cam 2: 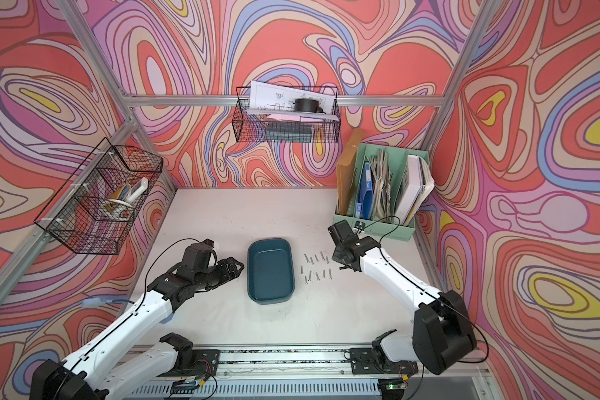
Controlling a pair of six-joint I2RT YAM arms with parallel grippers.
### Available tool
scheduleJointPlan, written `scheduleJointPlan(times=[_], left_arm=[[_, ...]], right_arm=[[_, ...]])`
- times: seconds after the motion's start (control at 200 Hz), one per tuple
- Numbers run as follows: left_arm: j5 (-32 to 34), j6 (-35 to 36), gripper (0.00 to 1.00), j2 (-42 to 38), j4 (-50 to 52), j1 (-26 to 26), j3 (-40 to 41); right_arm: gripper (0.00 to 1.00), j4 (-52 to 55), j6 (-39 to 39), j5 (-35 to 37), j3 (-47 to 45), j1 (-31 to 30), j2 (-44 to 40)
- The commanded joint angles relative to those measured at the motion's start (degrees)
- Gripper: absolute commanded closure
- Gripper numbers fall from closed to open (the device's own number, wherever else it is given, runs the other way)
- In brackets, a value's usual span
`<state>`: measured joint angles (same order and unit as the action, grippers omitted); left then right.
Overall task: Take out the screws from the storage box
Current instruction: Place the screw at the center of the board, then reset both arms
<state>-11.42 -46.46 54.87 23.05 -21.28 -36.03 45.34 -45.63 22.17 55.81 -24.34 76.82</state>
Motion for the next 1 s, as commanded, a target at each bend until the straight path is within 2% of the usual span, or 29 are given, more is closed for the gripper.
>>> scheduleJointPlan(times=[0.0,0.371,0.516,0.581,0.666,0.681,0.726,0.816,0.866,0.886,0.896,0.906,0.916,0.926,0.996], left_arm=[[-0.7,1.0,0.26,-0.2,-1.8,0.3,0.4],[-0.8,2.0,0.25,-2.5,-2.5,0.3,1.0],[0.4,3.8,0.25,-3.5,-3.2,0.3,1.5],[2.7,6.3,0.24,-4.3,-2.7,0.3,1.0],[10.2,9.7,0.23,-6.3,-1.5,0.3,0.0],[11.3,10.3,0.21,-6.7,-1.8,0.2,0.0],[13.8,12.4,0.03,-8.2,-3.8,0.2,0.3],[17.9,17.0,0.01,-11.3,-10.0,0.1,2.0],[23.3,16.9,0.02,-12.7,-13.1,0.2,3.2],[25.2,16.7,0.01,-13.2,-14.6,0.1,3.6],[26.4,16.6,0.02,-13.3,-15.5,0.1,3.9],[27.5,16.6,0.02,-13.5,-16.4,0.1,4.3],[28.4,16.6,0.02,-13.5,-17.4,0.1,4.8],[29.4,16.6,0.02,-13.6,-18.5,0.1,5.2],[35.4,17.8,0.02,-12.5,-24.9,0.2,8.4]], right_arm=[[0.69,7.0,-8.5,8.2,-2.5,2.2,-3.5],[0.68,4.9,-9.0,5.5,-5.4,5.4,-3.8],[0.69,-0.7,-6.5,1.8,-7.6,5.4,-3.2],[0.70,-5.3,-4.0,-0.1,-9.1,5.4,-4.6],[0.70,-12.7,-0.5,-1.7,-11.4,5.4,-8.5],[0.69,-14.0,0.1,-1.7,-11.9,5.4,-9.3],[0.66,-17.7,2.5,-1.7,-13.1,5.4,-11.7],[0.54,-23.0,6.0,0.7,-14.1,5.4,-15.3],[0.51,-26.1,8.7,2.3,-14.6,5.4,-16.6],[0.42,-27.4,9.1,3.6,-14.8,5.4,-17.0],[0.34,-28.2,9.4,4.3,-15.1,5.4,-17.1],[0.26,-28.9,9.9,4.8,-15.2,5.4,-17.2],[0.11,-29.9,10.4,5.3,-15.6,5.4,-17.3],[0.04,-30.8,11.0,5.8,-15.8,5.4,-17.3],[0.02,-36.6,18.3,8.3,-17.1,5.4,-16.9]])
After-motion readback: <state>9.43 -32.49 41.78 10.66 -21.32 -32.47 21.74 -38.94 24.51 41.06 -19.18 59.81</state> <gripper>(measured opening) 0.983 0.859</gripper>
